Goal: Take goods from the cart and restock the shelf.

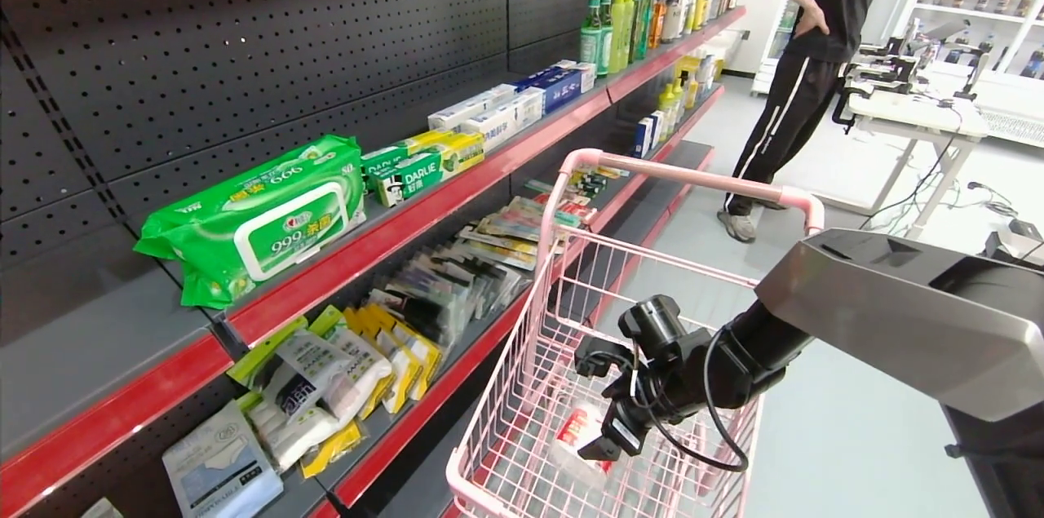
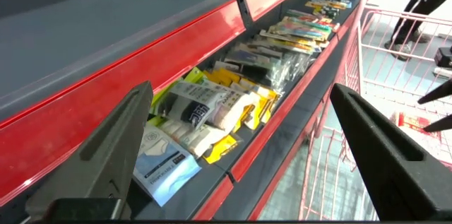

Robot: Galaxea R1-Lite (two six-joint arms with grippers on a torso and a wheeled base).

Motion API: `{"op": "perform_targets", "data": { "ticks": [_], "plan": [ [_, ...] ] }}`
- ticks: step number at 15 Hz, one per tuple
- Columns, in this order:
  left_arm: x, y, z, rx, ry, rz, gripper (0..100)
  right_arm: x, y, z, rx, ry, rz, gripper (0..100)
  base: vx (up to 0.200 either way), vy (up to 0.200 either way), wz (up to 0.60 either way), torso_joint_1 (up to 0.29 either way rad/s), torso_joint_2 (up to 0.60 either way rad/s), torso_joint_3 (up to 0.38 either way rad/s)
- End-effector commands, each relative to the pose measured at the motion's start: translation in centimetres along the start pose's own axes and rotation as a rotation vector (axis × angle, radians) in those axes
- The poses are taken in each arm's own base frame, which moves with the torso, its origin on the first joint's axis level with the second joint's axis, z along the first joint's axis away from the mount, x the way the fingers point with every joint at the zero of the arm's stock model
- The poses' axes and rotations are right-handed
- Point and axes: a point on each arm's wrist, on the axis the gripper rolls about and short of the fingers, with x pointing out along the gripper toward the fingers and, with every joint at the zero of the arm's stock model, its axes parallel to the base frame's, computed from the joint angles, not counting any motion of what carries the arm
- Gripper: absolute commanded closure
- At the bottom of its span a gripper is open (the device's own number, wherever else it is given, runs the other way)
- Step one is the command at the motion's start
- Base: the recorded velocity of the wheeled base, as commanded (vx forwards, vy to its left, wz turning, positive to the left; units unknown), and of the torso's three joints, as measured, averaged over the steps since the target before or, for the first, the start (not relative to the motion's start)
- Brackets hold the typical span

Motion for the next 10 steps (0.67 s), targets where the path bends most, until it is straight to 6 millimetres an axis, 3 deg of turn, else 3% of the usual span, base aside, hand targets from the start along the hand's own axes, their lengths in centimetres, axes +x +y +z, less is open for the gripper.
{"op": "perform_targets", "data": {
  "ticks": [1, 4, 10],
  "plan": [
    [0.0, 0.0, 0.0, -0.001, 0.0, 0.0, 0, -0.6, -0.1, -0.1, 0.004, -0.004, -0.007, 0, 0.0, 0.0, 0.0, 0.0, 0.0, 0.0],
    [0.0, 0.0, 0.0, -0.001, 0.0, 0.0, 0, -2.0, -0.6, -1.1, 0.063, 0.042, -0.089, 0, 0.0, 0.0, 0.0, 0.0, 0.0, 0.0],
    [0.0, 0.0, 0.0, 0.001, 0.0, 0.0, 0, -2.4, -0.6, -1.5, 0.184, 0.052, -0.124, 0, 0.0, 0.0, 0.0, 0.0, 0.0, 0.0]
  ]
}}
